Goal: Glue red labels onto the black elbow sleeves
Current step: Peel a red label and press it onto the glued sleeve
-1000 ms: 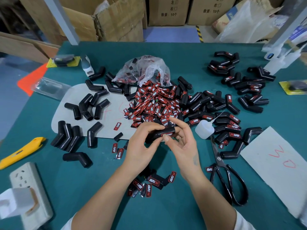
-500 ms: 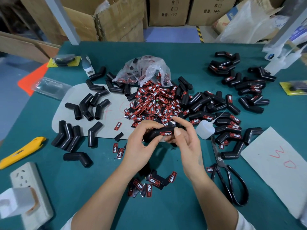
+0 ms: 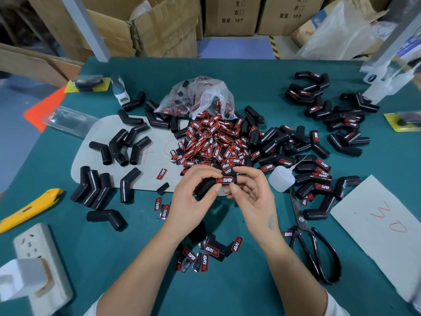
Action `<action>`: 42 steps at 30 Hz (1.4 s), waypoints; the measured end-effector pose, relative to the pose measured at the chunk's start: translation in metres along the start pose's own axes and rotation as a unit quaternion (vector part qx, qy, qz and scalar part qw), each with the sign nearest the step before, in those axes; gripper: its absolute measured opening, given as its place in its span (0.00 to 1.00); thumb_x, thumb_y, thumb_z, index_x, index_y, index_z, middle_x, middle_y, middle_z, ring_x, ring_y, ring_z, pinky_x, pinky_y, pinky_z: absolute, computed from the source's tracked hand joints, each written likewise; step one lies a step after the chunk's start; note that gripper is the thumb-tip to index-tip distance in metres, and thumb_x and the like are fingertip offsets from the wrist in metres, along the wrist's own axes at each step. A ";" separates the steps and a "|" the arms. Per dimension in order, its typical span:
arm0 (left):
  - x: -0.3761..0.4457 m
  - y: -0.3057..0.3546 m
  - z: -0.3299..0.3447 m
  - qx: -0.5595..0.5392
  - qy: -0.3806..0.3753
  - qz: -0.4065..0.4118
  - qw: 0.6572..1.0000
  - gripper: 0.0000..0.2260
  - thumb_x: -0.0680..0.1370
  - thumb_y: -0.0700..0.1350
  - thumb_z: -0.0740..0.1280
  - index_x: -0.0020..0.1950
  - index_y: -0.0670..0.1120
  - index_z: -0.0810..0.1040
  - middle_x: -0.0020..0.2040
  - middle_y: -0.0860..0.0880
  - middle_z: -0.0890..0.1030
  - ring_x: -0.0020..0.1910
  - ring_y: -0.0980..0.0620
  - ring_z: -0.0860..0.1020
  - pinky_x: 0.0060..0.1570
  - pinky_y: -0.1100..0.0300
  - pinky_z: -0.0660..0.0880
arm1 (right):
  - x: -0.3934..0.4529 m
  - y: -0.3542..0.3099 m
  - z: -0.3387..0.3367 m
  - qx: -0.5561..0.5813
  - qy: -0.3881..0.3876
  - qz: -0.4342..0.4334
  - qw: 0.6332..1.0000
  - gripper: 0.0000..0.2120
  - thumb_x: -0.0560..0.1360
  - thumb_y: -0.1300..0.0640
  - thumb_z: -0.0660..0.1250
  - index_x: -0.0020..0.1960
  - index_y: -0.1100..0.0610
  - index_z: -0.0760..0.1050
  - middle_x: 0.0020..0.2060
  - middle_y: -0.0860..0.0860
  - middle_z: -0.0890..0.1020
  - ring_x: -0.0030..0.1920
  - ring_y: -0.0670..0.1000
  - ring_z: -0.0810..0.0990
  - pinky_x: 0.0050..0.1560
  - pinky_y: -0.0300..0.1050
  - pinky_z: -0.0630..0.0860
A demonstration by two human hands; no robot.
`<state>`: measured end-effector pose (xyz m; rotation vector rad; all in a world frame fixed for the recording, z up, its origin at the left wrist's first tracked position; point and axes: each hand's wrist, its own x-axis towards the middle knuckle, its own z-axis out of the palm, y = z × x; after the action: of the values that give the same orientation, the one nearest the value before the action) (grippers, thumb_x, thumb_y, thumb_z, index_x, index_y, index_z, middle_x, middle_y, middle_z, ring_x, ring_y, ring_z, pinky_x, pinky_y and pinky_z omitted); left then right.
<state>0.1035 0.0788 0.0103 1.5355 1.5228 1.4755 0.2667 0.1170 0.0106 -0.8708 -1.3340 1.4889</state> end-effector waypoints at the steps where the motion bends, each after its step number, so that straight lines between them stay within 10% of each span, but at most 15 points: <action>1: 0.000 0.000 0.000 0.007 -0.002 0.003 1.000 0.06 0.80 0.43 0.70 0.57 0.46 0.83 0.57 0.51 0.81 0.61 0.48 0.80 0.64 0.58 0.73 | 0.000 0.001 0.000 0.001 -0.003 0.002 1.000 0.14 0.82 0.66 0.68 0.66 0.55 0.74 0.51 0.55 0.86 0.51 0.56 0.86 0.54 0.43 0.80; 27: 0.001 -0.003 -0.006 0.089 -0.012 0.007 0.996 0.03 0.80 0.43 0.73 0.52 0.47 0.86 0.58 0.54 0.79 0.62 0.49 0.79 0.64 0.61 0.73 | -0.005 0.012 -0.002 -0.152 -0.024 -0.030 0.988 0.21 0.85 0.64 0.65 0.73 0.45 0.74 0.50 0.48 0.87 0.53 0.52 0.87 0.62 0.49 0.81; 33: -0.002 -0.004 -0.007 0.144 -0.005 0.056 0.988 0.05 0.81 0.45 0.71 0.51 0.46 0.86 0.57 0.55 0.81 0.57 0.54 0.82 0.56 0.51 0.80 | -0.006 0.008 -0.002 -0.213 -0.023 -0.059 0.975 0.24 0.84 0.66 0.65 0.73 0.42 0.73 0.50 0.37 0.86 0.53 0.42 0.86 0.58 0.29 0.74; 42: -0.001 -0.003 -0.007 0.221 0.016 0.141 0.965 0.04 0.82 0.45 0.73 0.51 0.46 0.87 0.54 0.54 0.83 0.50 0.54 0.84 0.44 0.53 0.82 | -0.006 0.010 -0.002 -0.257 -0.019 -0.080 0.963 0.24 0.84 0.64 0.65 0.73 0.41 0.71 0.49 0.39 0.85 0.51 0.44 0.86 0.56 0.30 0.75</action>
<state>0.0964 0.0759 0.0091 2.0674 1.7994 1.3694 0.2686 0.1122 0.0001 -1.0292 -1.8154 1.0496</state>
